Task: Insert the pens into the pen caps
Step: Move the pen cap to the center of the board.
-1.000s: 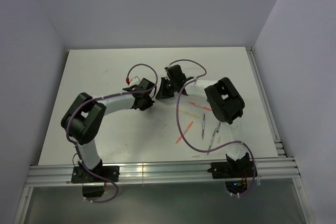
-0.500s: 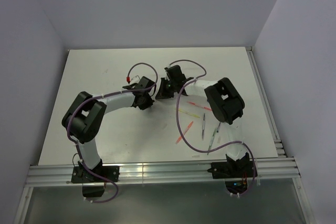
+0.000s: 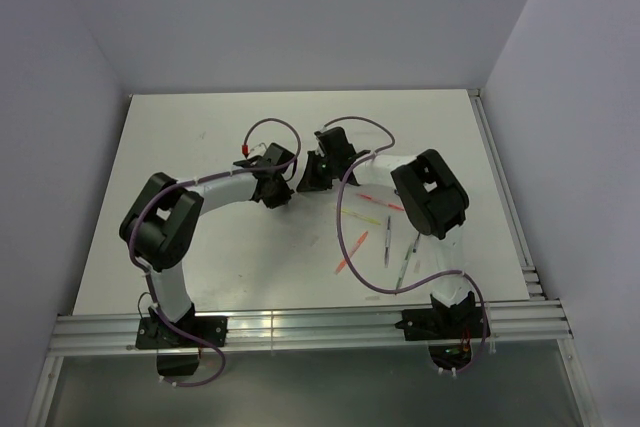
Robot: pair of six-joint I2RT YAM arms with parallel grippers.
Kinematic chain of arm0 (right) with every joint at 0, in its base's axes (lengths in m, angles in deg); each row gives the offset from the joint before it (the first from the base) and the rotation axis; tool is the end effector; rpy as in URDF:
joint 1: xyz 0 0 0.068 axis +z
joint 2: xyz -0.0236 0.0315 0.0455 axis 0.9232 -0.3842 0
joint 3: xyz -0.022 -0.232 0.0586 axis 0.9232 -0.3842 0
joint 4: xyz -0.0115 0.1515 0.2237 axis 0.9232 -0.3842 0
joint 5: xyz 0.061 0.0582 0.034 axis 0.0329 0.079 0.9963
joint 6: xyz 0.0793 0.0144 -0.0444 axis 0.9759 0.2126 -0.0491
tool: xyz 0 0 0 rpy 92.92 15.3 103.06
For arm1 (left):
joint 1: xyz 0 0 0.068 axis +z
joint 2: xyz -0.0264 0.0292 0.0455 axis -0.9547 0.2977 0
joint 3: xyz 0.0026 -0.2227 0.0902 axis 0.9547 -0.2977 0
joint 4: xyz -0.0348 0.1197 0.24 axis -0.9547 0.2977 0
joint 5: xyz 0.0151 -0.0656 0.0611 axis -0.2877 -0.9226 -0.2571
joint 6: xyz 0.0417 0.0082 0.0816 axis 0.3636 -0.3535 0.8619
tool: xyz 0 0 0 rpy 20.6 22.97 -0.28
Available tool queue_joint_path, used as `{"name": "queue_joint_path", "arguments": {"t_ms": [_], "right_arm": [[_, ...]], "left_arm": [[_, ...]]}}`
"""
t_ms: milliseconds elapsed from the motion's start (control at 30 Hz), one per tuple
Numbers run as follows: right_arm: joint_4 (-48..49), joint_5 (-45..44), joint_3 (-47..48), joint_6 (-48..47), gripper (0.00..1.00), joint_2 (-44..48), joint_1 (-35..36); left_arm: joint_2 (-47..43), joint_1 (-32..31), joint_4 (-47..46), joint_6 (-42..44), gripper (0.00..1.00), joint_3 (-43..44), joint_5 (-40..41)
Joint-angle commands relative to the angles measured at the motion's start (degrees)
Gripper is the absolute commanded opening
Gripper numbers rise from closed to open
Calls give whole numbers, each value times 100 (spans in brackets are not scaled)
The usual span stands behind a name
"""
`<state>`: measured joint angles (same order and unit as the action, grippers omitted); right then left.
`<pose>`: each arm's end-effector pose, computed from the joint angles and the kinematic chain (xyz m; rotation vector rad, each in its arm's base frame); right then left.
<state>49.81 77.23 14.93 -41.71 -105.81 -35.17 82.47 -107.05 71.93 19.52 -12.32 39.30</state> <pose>0.3752 0.2735 0.0647 -0.0959 2.5477 0.9942 0.3279 -0.2028 0.0754 -0.6833 2.5497 -0.2982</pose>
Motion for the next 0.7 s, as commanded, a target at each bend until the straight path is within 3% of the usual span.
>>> {"name": "queue_joint_path", "arguments": {"t_ms": [0, 667], "right_arm": [[-24, -25, -139, -25, 3, 339, 73], [47, 63, -297, 36, 2, 454, 143]], "left_arm": [[494, 132, -146, 96, 14, 0, 245], [714, 255, -217, 149, 14, 105, 245]]}}
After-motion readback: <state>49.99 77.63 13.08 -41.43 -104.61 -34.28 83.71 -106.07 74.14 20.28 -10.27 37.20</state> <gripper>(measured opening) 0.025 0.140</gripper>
